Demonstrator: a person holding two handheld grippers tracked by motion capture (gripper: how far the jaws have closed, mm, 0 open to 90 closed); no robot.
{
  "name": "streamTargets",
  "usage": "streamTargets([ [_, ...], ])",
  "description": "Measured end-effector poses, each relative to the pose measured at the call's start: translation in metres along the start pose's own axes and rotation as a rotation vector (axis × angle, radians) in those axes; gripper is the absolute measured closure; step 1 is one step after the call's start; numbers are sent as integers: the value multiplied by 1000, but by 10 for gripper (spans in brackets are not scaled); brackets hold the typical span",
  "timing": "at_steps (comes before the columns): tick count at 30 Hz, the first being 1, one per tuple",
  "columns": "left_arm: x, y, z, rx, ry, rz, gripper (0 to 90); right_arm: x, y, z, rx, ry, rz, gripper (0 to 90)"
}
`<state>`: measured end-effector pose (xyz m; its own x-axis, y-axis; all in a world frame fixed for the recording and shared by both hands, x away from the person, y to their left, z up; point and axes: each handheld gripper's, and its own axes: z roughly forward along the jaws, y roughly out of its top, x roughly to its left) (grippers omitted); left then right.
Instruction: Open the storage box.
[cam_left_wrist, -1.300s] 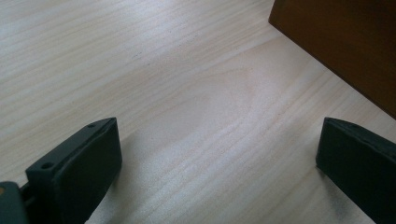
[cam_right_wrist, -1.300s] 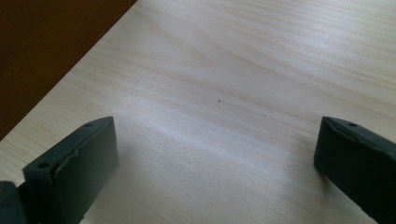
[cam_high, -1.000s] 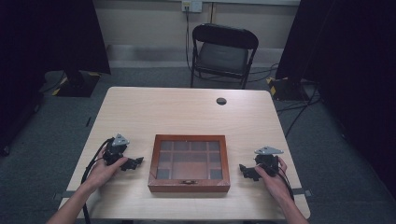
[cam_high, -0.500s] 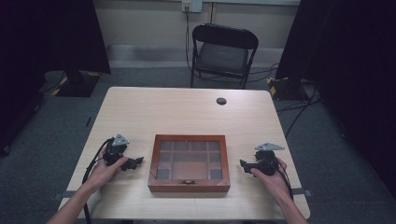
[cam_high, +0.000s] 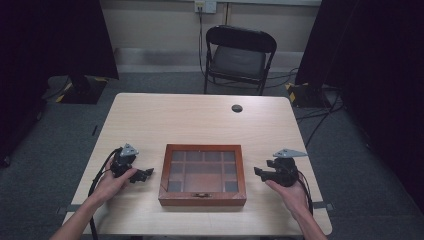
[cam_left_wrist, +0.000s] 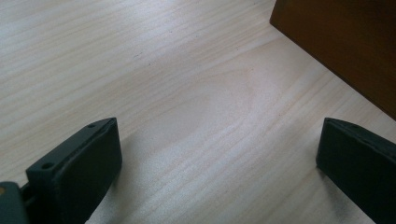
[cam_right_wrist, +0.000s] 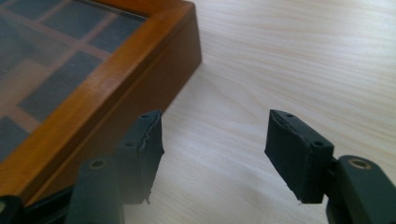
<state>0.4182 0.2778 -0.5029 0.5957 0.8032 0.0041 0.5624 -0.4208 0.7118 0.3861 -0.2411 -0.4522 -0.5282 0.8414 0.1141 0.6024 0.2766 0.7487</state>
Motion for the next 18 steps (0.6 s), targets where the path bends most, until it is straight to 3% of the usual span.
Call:
streamTargets([
  [6, 0, 0, 0, 0, 1, 0, 0, 5, 7, -9, -29, 73, 16, 417],
  [7, 0, 0, 0, 0, 0, 0, 0, 10, 10, -11, -37, 98, 4, 430],
  [18, 0, 0, 0, 0, 0, 1, 0, 40, 19, -14, -42, 188, -70, 454],
])
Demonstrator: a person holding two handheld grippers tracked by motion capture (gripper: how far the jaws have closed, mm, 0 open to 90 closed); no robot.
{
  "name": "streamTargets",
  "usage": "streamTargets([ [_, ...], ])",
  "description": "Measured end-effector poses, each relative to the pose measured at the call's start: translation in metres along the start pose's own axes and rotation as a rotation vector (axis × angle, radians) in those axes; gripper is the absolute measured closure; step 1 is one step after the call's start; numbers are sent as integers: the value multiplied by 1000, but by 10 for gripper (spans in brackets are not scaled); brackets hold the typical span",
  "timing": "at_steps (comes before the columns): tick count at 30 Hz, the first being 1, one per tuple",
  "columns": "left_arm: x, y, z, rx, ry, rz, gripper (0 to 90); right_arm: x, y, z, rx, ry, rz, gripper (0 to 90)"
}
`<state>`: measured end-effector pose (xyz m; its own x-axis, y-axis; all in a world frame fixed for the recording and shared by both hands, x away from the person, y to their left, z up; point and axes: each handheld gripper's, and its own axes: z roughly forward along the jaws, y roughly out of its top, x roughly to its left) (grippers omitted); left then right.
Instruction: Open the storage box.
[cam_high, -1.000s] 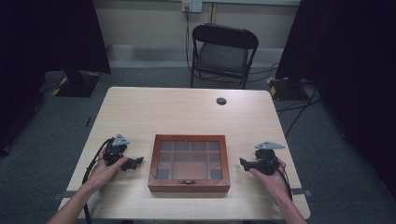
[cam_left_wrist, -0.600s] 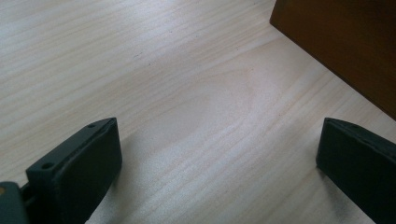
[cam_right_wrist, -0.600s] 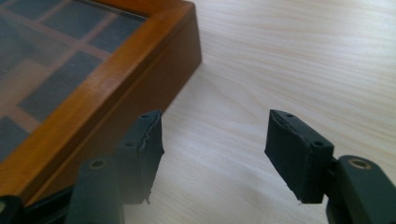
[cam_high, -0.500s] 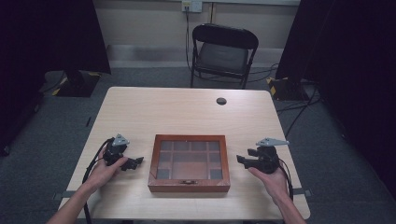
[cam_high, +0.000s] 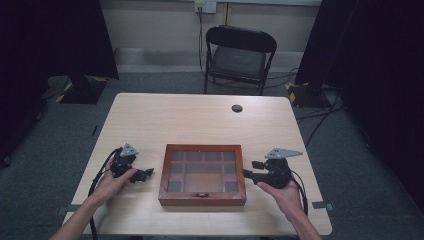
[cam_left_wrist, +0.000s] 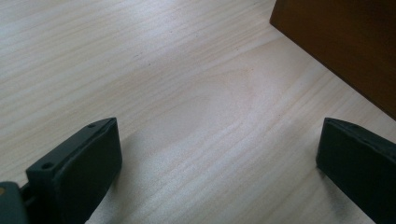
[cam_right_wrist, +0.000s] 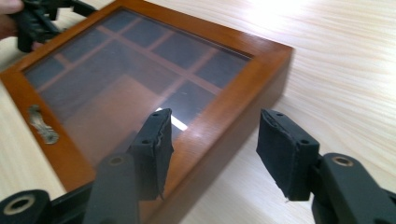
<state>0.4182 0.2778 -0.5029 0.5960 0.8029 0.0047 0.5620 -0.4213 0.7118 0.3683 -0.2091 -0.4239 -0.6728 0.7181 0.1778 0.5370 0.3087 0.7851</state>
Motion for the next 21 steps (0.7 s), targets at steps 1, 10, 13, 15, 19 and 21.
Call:
streamTargets([
  [1, 0, 0, 0, 0, 0, -1, 0, 4, 2, 1, -3, 25, -11, 457],
  [10, 0, 0, 0, 0, 0, 0, 0, 27, 11, 9, 17, 115, -60, 505],
  [13, 0, 0, 0, 0, 0, 0, 0, 32, 12, 11, 24, 136, -71, 508],
  [15, 0, 0, 0, 0, 0, 0, 0, 38, 15, 15, 31, 173, -74, 526],
  [19, 0, 0, 0, 0, 0, 0, 0, 47, 21, 19, 30, 225, -82, 563],
  [21, 0, 0, 0, 0, 0, 0, 0, 51, 24, 21, 31, 247, -86, 567],
])
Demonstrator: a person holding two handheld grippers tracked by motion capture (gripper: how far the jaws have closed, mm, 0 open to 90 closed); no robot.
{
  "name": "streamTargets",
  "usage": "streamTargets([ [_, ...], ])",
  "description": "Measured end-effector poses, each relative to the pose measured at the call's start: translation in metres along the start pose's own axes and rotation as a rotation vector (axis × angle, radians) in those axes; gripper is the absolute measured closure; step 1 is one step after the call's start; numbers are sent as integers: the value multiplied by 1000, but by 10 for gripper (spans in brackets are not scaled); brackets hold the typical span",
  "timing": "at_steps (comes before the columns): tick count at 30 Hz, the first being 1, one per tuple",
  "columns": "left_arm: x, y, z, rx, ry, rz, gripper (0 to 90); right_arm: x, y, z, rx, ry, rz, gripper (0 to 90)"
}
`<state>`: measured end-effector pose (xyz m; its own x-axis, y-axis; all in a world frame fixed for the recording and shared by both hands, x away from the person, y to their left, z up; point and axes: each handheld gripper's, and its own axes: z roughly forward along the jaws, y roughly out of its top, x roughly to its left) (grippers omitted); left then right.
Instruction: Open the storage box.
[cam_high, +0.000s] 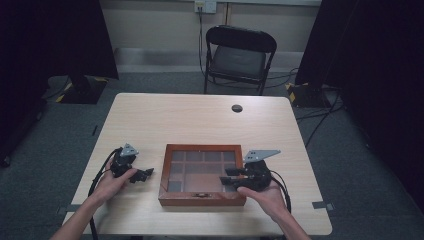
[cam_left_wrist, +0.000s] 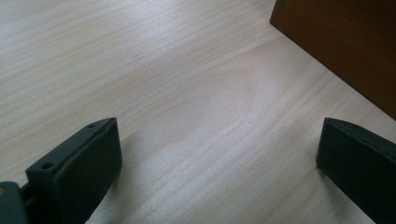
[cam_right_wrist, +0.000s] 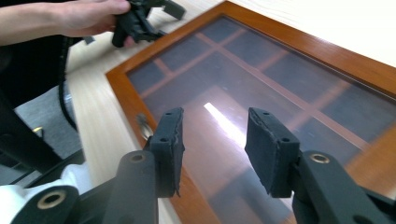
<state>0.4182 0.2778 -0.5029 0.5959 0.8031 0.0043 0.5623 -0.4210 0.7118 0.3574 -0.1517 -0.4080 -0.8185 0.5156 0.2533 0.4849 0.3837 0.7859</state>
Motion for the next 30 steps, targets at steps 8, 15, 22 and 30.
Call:
streamTargets([
  [8, 0, 0, 0, 0, 0, 0, 0, 15, 25, 17, 3, 69, -43, 583],
  [15, 0, 0, 0, 0, 1, 1, 0, 23, 29, 40, 31, 131, -60, 667],
  [22, 0, 0, 0, 0, 1, 0, 0, 29, 17, 52, 84, 178, -91, 773],
  [30, 0, 0, 0, 0, 0, 1, 0, 27, 1, 58, 141, 191, -101, 806],
])
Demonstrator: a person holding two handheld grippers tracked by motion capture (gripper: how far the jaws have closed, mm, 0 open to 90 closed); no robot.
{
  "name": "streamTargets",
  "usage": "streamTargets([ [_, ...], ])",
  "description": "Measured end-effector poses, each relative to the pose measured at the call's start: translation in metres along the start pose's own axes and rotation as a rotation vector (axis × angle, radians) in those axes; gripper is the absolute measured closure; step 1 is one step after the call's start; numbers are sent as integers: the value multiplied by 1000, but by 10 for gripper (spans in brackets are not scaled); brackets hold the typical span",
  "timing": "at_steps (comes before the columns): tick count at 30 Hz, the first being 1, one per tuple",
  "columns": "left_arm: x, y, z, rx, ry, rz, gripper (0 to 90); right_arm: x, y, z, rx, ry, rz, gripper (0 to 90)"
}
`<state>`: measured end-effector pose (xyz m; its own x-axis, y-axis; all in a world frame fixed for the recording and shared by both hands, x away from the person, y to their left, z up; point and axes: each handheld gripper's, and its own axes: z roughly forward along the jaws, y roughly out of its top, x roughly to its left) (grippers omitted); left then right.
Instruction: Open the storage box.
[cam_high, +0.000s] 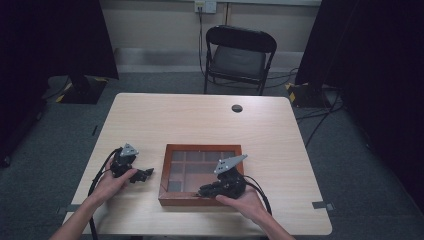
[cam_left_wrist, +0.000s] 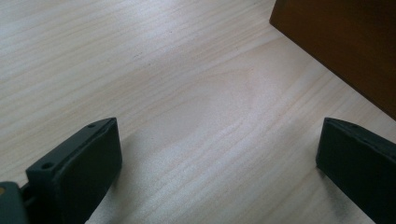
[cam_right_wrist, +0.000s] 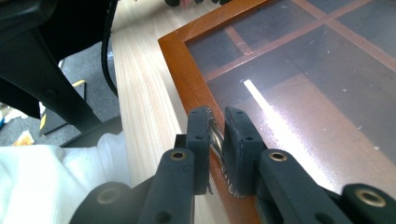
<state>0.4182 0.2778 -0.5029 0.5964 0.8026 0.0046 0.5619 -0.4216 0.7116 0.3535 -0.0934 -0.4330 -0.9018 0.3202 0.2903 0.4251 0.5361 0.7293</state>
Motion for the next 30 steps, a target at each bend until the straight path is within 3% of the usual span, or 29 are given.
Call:
streamTargets([
  [30, 0, 0, 0, 0, 1, -1, 0, 4, -1, 8, 29, -35, -79, 815],
])
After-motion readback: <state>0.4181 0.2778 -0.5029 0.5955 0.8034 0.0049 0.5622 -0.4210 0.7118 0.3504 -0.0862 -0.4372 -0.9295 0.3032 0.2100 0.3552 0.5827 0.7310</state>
